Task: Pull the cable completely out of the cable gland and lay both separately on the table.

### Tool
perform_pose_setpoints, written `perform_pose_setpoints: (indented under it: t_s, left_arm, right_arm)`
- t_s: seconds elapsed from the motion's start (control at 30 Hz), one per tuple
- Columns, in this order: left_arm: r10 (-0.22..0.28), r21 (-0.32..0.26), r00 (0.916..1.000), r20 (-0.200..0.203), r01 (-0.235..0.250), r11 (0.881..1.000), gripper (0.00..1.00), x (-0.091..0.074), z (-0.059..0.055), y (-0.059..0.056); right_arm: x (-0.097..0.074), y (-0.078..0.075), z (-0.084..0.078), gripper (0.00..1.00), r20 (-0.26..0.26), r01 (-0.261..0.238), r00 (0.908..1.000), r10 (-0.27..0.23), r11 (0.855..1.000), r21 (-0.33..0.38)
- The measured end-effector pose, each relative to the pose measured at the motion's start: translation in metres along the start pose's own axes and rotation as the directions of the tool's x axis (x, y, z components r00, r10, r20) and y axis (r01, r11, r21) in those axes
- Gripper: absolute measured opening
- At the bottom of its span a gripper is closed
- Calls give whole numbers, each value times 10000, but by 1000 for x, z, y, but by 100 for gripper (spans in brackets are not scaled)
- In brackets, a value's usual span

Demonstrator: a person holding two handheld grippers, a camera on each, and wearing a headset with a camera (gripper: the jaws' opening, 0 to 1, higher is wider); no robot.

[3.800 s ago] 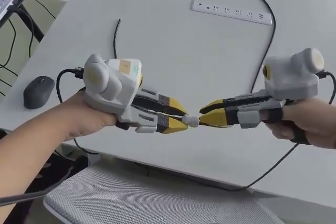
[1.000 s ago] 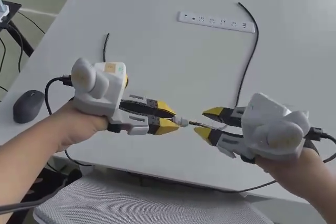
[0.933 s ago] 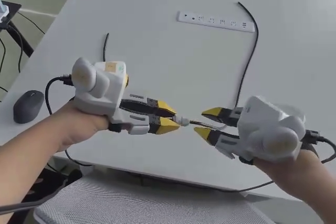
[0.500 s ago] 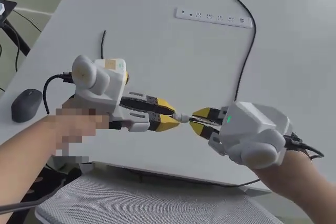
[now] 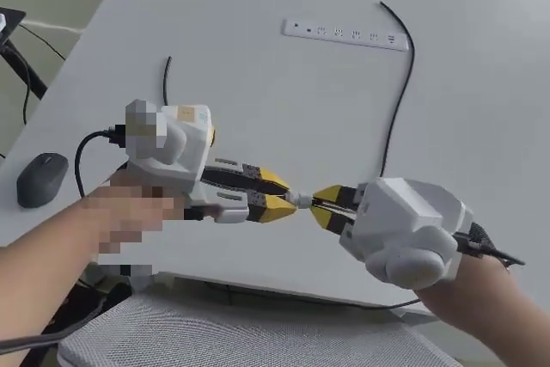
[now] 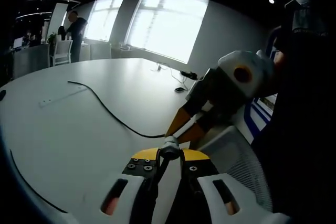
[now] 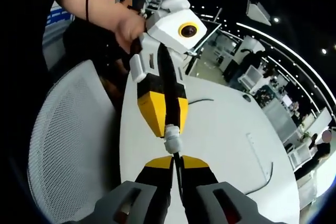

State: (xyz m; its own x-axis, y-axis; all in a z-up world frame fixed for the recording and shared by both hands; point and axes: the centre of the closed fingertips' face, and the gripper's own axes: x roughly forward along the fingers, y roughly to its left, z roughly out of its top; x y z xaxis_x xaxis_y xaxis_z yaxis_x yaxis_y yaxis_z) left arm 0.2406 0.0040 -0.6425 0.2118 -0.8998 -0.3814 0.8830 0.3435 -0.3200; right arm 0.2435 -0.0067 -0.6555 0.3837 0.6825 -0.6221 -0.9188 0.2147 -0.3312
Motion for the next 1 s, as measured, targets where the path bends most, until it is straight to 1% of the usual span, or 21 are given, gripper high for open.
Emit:
perform_pose_setpoints:
  t_s: [0.07,0.13,0.17,0.3,0.37,0.4,0.43,0.47,0.53,0.57,0.6,0.63,0.67,0.73,0.8,0.83,0.87,0.9,0.93,0.97,1.0]
  left_arm:
    - [119,110,9999,63,-119,9999,15,1,3,1]
    - [199,123,9997,152,-201,9997,15,1,6,2]
    - [251,131,9996,165,-253,9996,15,1,7,3]
    - [375,146,9989,287,-379,9992,15,2,10,5]
    - [395,160,9987,315,-400,9991,15,2,11,5]
    - [410,136,9986,330,-415,9990,15,2,12,5]
    - [439,126,9984,355,-444,9989,15,2,13,5]
    - [442,109,9984,364,-446,9989,15,2,13,5]
    - [489,127,9980,408,-495,9987,15,2,14,6]
    - [506,127,9979,406,-512,9986,15,2,14,7]
    - [519,83,9978,402,-523,9986,15,2,13,7]
    - [529,72,9978,399,-532,9986,15,2,13,7]
    - [552,95,9977,384,-556,9984,15,2,13,8]
    - [524,109,9979,370,-528,9985,15,2,12,7]
    - [535,169,9979,372,-542,9984,15,2,12,6]
    - [543,166,9979,362,-549,9984,15,2,11,6]
    - [559,163,9978,359,-565,9983,15,2,11,6]
    - [582,177,9977,361,-588,9981,15,3,11,6]
    - [599,199,9975,374,-607,9980,15,3,11,6]
    - [599,183,9975,382,-607,9980,15,3,10,6]
    - [608,190,9974,383,-616,9979,15,3,10,7]
  right_arm:
    - [-2,-6,-3,0,-69,229,9997,-227,9991,368]
    - [-3,-10,-5,0,-30,276,9996,-274,9942,1036]
    - [-4,-13,-8,0,-118,357,9993,-344,9913,1270]
    - [-6,-19,-15,0,-155,532,9986,-512,9799,1923]
    - [-7,-21,-18,0,-154,588,9983,-568,9693,2389]
    - [-7,-23,-20,0,-180,660,9978,-635,9611,2681]
    - [-8,-24,-22,0,-178,719,9974,-696,9578,2784]
    - [-8,-25,-23,0,-146,713,9974,-704,9434,3238]
    - [-9,-29,-29,0,-221,947,9954,-929,9292,3572]
    - [-8,-30,-32,0,-290,984,9951,-942,9289,3570]
    - [-9,-32,-37,0,-413,1113,9938,-1034,9204,3749]
    - [-9,-34,-41,0,-532,1237,9923,-1117,9085,3992]
    - [-10,-35,-46,0,-617,1341,9910,-1192,8921,4315]
    - [-10,-37,-51,0,-710,1462,9892,-1279,8796,4527]
    - [-10,-37,-59,0,-793,1507,9886,-1282,8496,5054]
    - [-10,-38,-64,0,-838,1598,9871,-1361,8313,5323]
    - [-10,-38,-68,0,-913,1646,9864,-1370,8208,5470]
    - [-10,-38,-72,0,-1017,1704,9854,-1368,8051,5681]
    - [-10,-39,-77,0,-1065,1806,9836,-1459,7795,5998]
    - [-9,-39,-82,0,-1123,1833,9830,-1452,7458,6405]
    - [-9,-38,-85,0,-1193,1851,9827,-1416,7323,6553]
